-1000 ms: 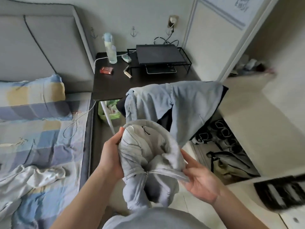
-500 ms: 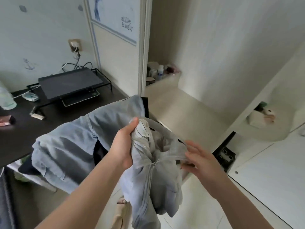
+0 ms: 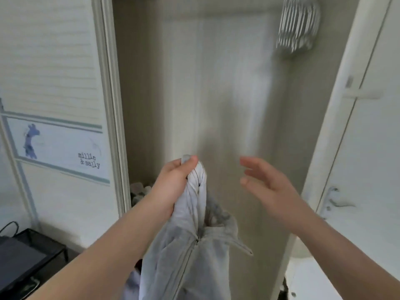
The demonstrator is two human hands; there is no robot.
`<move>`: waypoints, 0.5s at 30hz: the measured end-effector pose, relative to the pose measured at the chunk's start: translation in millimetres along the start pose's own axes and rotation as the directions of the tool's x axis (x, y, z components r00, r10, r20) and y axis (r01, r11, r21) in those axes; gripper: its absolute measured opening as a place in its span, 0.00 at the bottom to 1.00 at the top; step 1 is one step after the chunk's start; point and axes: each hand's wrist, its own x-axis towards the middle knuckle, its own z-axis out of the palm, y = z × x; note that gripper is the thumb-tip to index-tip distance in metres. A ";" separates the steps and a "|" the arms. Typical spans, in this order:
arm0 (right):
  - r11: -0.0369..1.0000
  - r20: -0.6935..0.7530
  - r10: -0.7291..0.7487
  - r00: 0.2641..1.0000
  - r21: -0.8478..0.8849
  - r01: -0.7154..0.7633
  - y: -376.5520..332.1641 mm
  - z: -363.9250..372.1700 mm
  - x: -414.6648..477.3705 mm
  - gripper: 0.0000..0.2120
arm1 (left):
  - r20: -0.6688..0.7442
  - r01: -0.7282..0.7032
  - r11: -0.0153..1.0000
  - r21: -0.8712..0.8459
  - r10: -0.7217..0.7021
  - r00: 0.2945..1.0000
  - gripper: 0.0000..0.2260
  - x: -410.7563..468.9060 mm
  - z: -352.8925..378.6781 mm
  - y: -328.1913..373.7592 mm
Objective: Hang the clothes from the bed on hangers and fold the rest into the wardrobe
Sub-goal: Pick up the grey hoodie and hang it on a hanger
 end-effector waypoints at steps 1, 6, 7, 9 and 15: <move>0.999 -0.017 -0.034 0.999 -0.028 0.033 -11.4 -2.0 16.8 0.19 | 0.015 -0.037 0.999 0.019 0.037 0.999 0.12 14.4 -2.3 14.8; 0.959 -0.086 -0.175 0.981 -0.240 0.150 -73.0 -13.3 96.4 0.20 | 0.111 -0.180 0.980 0.088 0.170 0.979 0.16 85.0 -1.1 83.6; 0.936 -0.095 -0.205 0.974 -0.309 0.167 -85.1 -17.3 112.2 0.21 | 0.120 -0.209 0.972 0.108 0.196 0.973 0.16 98.9 1.7 96.9; 0.859 -0.105 -0.263 0.959 -0.478 0.183 -106.4 -28.0 143.2 0.24 | 0.134 -0.267 0.956 0.125 0.250 0.959 0.15 126.1 9.1 124.2; 0.536 -0.146 -0.277 0.950 -0.844 0.027 -144.2 -67.2 227.4 0.27 | 0.093 -0.363 0.927 0.098 0.355 0.930 0.19 193.5 35.3 189.8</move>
